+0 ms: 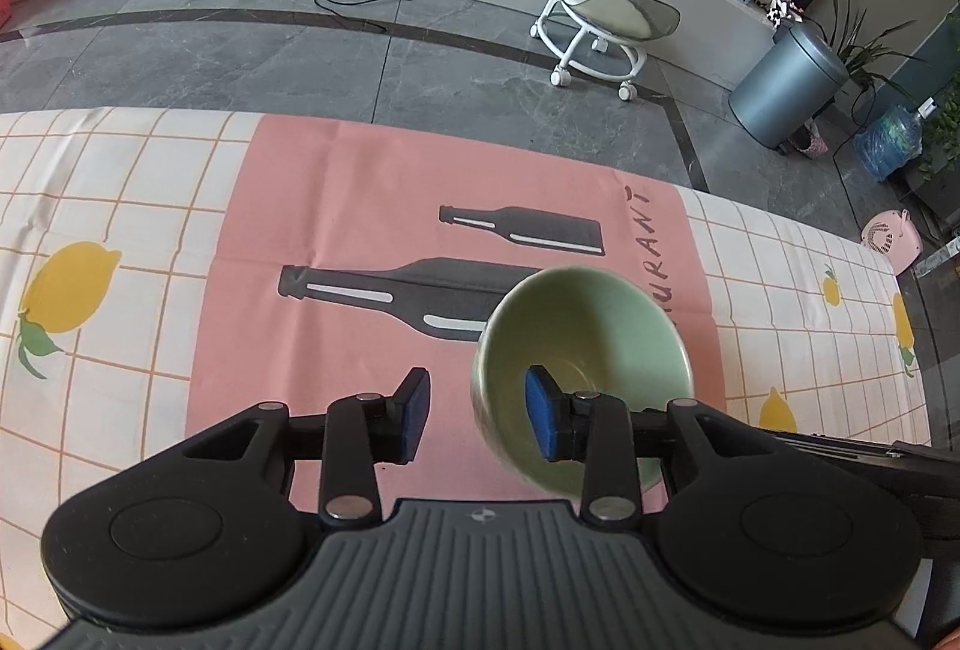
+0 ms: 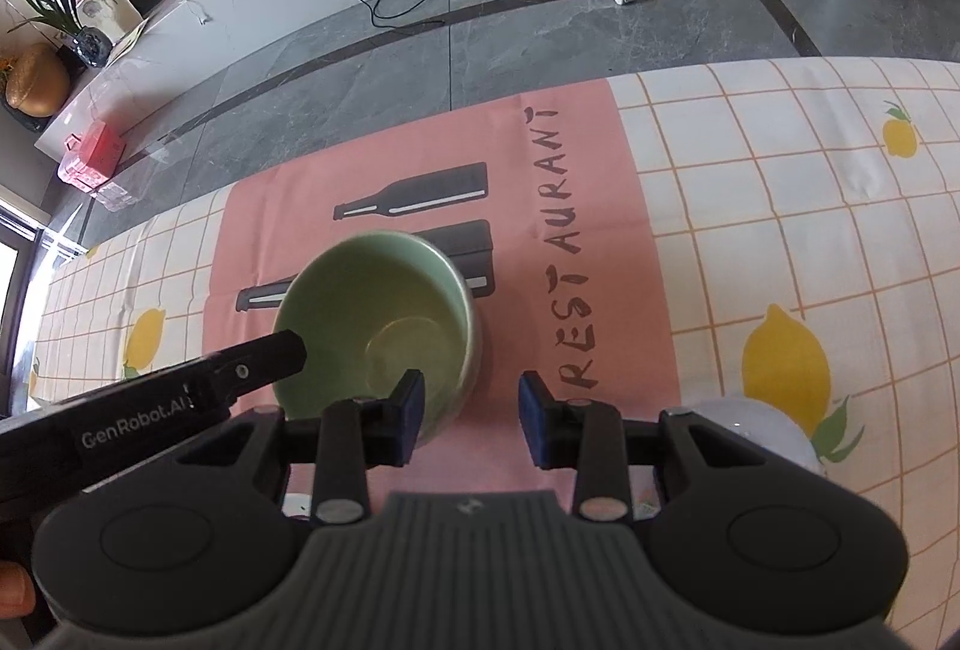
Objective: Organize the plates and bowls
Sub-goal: 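Lift the green bowl with the left tool toward the orange bowl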
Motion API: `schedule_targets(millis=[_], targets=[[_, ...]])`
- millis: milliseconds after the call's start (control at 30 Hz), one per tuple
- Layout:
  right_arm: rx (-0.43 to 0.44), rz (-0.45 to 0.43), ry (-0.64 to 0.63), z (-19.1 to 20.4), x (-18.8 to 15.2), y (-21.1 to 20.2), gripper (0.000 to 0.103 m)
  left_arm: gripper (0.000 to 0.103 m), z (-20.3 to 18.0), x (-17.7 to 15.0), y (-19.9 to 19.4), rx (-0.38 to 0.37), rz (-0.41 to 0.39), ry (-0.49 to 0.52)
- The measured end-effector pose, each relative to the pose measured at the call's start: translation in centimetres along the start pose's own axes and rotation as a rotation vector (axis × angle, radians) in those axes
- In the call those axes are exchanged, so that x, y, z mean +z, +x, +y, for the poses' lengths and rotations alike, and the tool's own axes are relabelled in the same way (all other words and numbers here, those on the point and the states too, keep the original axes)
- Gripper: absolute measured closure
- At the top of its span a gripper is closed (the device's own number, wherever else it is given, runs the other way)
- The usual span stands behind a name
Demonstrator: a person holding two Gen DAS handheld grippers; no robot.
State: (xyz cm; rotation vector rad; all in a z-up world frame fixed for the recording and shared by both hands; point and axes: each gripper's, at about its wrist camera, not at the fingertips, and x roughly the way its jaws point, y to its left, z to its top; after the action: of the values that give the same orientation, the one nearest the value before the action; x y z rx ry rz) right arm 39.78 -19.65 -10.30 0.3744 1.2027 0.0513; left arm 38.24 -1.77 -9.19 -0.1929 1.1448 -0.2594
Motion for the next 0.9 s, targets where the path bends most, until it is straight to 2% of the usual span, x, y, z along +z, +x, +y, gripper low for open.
schedule_targets(millis=[33,233,500,700,900], targets=[[0.001,0.004,0.006,0.0,0.1,0.4,0.072,0.065,0.1,-0.1,0.3,0.0,0.01,-0.003],[0.036,0.013,0.041,-0.1,0.1,1.4,0.089,0.089,0.3,-0.2,1.1,-0.016,0.034,-0.018],[0.027,0.019,0.091,-0.1,-0.2,0.9,0.092,0.09,-0.7,-0.6,-0.3,0.017,0.037,-0.003],[0.047,-0.008,0.084,0.4,-1.5,-2.3,0.093,0.09,-1.8,-1.7,-4.5,0.032,-0.008,0.001],[0.075,-0.055,0.062,1.3,-3.9,-7.4,0.093,0.09,-3.2,-4.0,-10.0,0.056,-0.064,0.021]])
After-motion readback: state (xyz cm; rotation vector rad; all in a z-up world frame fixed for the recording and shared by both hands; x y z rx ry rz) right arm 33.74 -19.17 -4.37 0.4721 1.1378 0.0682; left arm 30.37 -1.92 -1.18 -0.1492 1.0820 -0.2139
